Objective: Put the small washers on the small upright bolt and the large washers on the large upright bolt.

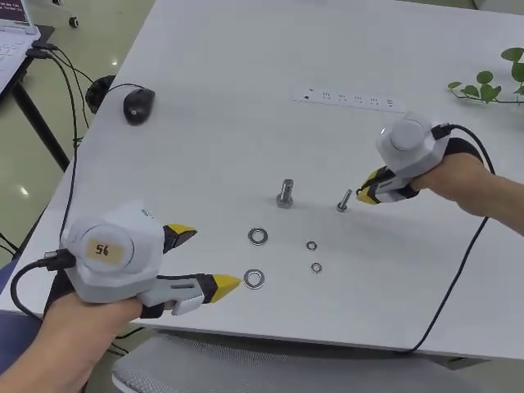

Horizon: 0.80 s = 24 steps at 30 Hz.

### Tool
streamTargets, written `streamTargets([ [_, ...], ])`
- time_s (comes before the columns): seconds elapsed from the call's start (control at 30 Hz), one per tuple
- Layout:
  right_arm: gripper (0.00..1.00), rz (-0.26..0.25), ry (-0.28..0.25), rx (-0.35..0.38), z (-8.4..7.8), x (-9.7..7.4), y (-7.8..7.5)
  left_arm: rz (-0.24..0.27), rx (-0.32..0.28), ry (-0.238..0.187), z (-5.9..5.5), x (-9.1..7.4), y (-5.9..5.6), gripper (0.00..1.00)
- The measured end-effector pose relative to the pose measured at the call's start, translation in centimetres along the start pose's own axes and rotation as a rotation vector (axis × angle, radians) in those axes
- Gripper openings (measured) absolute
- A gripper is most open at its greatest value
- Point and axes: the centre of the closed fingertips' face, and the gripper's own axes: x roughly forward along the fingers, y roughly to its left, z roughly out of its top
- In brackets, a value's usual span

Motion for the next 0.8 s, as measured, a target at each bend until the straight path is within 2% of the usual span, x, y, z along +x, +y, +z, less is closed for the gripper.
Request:
streamTargets([
  [0.33,0.13,0.023,0.016,-0.024,1.0,1.1,0.0,0.002,-0.001,0.002,0.0,0.0,-0.1,0.59],
  [0.8,0.13,0.038,0.051,-0.050,0.2,2.1,-0.5,0.011,-0.007,0.003,-0.1,-0.1,0.2,0.59],
])
